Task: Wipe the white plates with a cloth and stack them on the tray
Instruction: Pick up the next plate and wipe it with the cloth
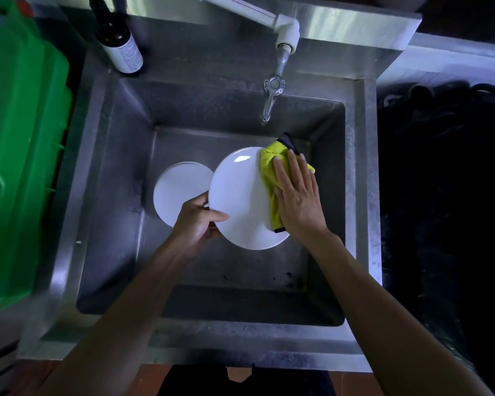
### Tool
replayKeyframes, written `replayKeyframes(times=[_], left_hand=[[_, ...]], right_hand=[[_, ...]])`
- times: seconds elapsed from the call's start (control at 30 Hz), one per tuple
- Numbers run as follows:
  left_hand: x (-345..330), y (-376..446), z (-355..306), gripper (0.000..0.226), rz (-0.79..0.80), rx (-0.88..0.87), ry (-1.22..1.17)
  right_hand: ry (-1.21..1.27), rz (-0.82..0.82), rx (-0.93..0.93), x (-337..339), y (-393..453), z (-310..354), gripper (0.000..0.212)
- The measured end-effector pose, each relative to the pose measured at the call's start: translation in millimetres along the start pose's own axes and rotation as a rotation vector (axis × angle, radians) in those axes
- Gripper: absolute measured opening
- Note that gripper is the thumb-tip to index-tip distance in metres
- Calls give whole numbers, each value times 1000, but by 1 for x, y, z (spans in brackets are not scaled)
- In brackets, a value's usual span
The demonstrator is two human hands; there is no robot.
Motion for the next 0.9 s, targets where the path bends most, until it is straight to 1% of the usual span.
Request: replayKeyframes(times=[0.1, 0.2, 0.3, 0.33, 0.47, 0.63, 0.77, 0.9], left_hand=[[0, 1, -2, 45, 53, 9, 37], [-1, 3, -5, 46, 83, 12, 60], [-4, 5, -7, 46, 110, 5, 93], [-4, 5, -7, 46, 119, 3, 100], [-3, 9, -11, 42, 140, -16, 125], [-3, 14, -14, 38, 130, -43, 120], [-5, 13, -14, 39, 147, -37, 92], [-8, 11, -14, 39, 156, -10, 85]], right_hand=[[-22, 5, 47, 2, 3, 4, 57], [-53, -4, 135, 1, 4, 11, 60], [-109, 11, 246, 0, 5, 17, 88], [-120, 16, 280, -1, 4, 20, 89], [-44, -11, 396, -3, -1, 32, 68], [-39, 15, 481, -6, -16, 43, 67], [-30, 43, 476, -4, -18, 42, 67], [-17, 69, 429, -2, -1, 42, 60]])
Point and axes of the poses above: each hand's wrist, its own y-axis towards the middle knuckle, its own x-axis out of the back of the hand, z = x × y, the point moved 1 cm from there along y, towards the middle knuckle, and after that the axes turned 8 degrees about -x, right-handed, at the moved point
